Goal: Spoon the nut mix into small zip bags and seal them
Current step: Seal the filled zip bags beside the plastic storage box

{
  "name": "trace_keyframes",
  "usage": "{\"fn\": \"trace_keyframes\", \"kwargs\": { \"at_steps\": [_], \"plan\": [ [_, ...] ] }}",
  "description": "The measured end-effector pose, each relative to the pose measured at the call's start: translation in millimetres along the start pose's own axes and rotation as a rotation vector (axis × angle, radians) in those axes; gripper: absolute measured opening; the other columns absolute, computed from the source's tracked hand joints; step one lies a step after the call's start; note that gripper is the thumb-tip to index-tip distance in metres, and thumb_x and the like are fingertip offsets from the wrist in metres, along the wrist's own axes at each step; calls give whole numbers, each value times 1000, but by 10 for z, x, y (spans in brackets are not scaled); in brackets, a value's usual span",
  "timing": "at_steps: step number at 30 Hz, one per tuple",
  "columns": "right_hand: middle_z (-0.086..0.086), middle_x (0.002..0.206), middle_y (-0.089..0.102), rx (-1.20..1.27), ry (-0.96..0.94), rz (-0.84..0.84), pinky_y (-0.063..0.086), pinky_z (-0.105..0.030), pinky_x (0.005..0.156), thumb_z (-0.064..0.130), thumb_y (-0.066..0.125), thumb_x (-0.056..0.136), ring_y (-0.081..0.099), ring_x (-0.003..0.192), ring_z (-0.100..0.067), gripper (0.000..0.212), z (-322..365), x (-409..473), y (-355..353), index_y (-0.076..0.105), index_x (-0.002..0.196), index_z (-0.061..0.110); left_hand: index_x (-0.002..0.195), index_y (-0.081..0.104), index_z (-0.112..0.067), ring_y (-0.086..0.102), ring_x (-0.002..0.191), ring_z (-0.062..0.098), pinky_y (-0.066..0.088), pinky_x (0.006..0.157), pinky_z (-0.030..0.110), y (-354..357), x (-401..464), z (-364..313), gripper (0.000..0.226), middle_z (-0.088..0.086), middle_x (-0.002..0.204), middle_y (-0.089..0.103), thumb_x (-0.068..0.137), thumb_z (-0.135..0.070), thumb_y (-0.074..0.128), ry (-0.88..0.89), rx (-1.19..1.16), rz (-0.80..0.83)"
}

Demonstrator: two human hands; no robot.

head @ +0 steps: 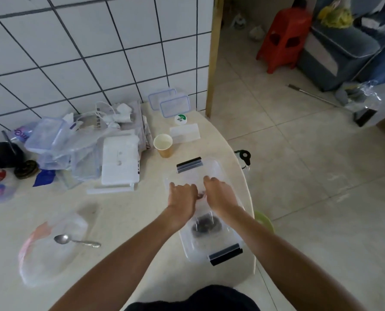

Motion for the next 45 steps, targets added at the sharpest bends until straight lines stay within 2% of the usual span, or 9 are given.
{"fn": "trace_keyframes", "kwargs": {
  "at_steps": [7, 11, 15, 20, 25, 32, 35, 39, 45],
  "plan": [
    [-9, 121, 61, -100, -202, 7, 50, -31, 87, 21, 64, 99, 62, 103, -22, 28, 23, -47, 70, 58, 124, 11, 114, 63, -24, 64, 107, 21, 40, 95, 37, -21, 43, 162, 41, -2, 112, 68, 92, -58, 63, 58, 57, -91],
    [-7, 138, 60, 138, -223, -174, 47, -36, 109, 23, 64, 98, 57, 128, -21, 33, -159, -379, -259, 61, 130, 13, 112, 69, -23, 64, 106, 17, 46, 91, 34, -304, -18, 299, 23, -6, 113, 68, 94, -36, 69, 105, -268, -352],
    [-7, 130, 63, 286, -128, -254, 52, -28, 94, 17, 71, 94, 64, 115, -22, 34, -490, -765, -505, 62, 126, 10, 117, 64, -18, 59, 106, 21, 45, 88, 37, -589, 104, 477, 30, 0, 118, 63, 89, -20, 72, 72, -406, -565],
    [-8, 135, 57, 529, 277, -214, 47, -33, 93, 30, 69, 97, 58, 115, -21, 52, -877, -1309, -296, 51, 140, 7, 141, 54, -16, 56, 127, 31, 47, 102, 47, -488, 642, 602, 55, 8, 139, 61, 95, -44, 66, -44, -523, -219],
    [-1, 102, 76, 1188, 846, 98, 60, -51, 92, 43, 68, 97, 76, 92, -20, 36, -796, -1852, 378, 60, 119, 16, 121, 61, -17, 67, 101, 37, 54, 84, 44, -152, 738, 639, 35, 8, 107, 71, 96, -41, 66, -8, -642, -53],
    [-4, 95, 76, 1349, 877, -224, 64, -38, 79, 31, 68, 98, 74, 83, -18, 3, -284, -2057, 453, 70, 96, 29, 123, 59, -19, 65, 93, 31, 53, 80, 42, -114, 177, 1001, 35, 4, 101, 69, 98, -44, 62, 2, -692, -166],
    [-3, 92, 78, 1396, 857, -384, 60, -29, 62, 28, 71, 97, 75, 78, -16, 3, -135, -2271, 385, 74, 96, 27, 118, 59, -24, 61, 85, 20, 43, 72, 33, -90, -402, 1239, 39, -7, 93, 66, 96, -56, 59, -18, -748, -200],
    [-9, 99, 76, 1409, 915, -489, 56, -43, 83, 31, 75, 94, 69, 90, -28, 22, -32, -2745, 419, 75, 108, 14, 113, 63, -27, 67, 81, 8, 50, 68, 26, 170, -1188, 1358, 39, -10, 91, 72, 96, -61, 57, -28, -990, -107],
    [-5, 81, 71, 1347, 997, -599, 53, -30, 68, 30, 78, 91, 65, 77, -18, 18, 33, -3698, 472, 78, 92, 12, 107, 65, -32, 70, 77, 6, 59, 64, 30, 660, -2068, 1062, 18, -13, 87, 75, 101, -47, 58, -2, -1222, 46]
  ]
}}
Point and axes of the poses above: each hand's wrist, its own x-axis towards the middle knuckle, its own y-axis out of the palm, z = x × y, the point moved 6 cm from there along x, towards the middle knuckle
